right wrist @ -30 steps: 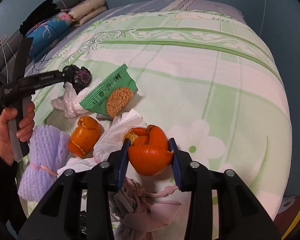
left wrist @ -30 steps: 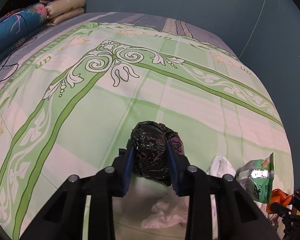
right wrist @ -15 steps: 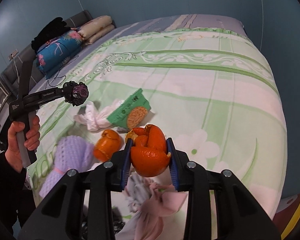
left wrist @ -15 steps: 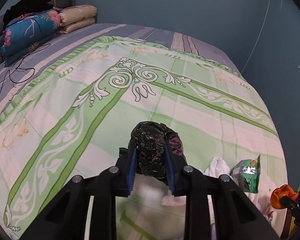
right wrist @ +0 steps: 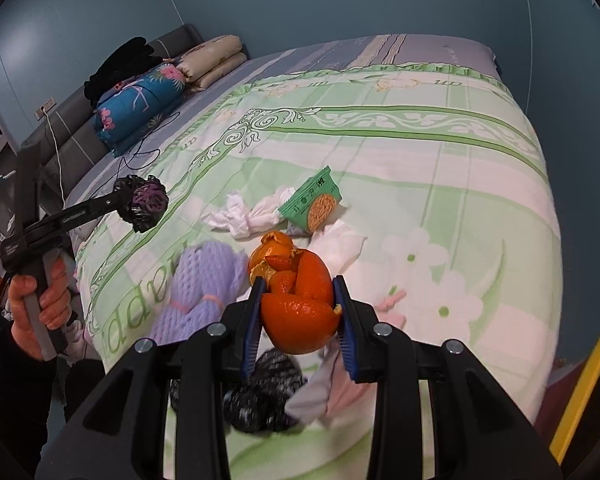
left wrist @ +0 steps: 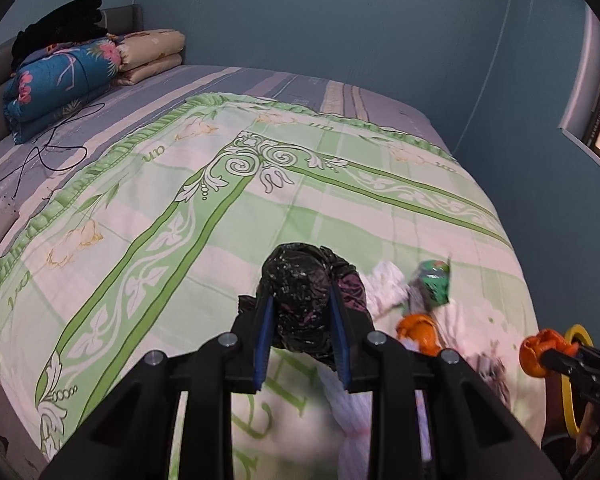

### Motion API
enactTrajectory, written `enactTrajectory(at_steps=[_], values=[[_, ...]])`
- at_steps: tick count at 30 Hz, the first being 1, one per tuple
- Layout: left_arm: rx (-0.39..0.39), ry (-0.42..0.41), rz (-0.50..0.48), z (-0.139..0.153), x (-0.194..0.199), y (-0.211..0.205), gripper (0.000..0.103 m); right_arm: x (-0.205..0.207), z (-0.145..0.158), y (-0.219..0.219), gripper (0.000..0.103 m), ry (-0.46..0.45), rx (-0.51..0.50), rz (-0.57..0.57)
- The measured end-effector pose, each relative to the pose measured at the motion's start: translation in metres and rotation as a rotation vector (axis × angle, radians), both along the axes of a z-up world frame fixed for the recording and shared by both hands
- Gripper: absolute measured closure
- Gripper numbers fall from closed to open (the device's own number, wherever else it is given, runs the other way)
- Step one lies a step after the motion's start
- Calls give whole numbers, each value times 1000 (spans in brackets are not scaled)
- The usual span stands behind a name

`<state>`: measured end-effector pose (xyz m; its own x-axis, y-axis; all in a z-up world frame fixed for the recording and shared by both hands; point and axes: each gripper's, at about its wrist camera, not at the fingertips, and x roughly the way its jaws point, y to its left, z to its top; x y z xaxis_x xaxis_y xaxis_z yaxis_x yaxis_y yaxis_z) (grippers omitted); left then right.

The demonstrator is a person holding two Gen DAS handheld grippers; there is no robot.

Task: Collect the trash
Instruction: 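Carry the black bag and orange peel over the yellow bin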

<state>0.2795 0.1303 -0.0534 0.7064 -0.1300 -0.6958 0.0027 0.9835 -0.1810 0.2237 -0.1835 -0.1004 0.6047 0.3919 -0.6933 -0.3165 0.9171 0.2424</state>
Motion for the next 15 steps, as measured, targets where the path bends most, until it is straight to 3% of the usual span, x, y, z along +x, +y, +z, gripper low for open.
enactTrajectory(at_steps=[15], values=[[-51,-57,-113,33,-62,-51,78,-56,53,-29,72,-79,8,-43]])
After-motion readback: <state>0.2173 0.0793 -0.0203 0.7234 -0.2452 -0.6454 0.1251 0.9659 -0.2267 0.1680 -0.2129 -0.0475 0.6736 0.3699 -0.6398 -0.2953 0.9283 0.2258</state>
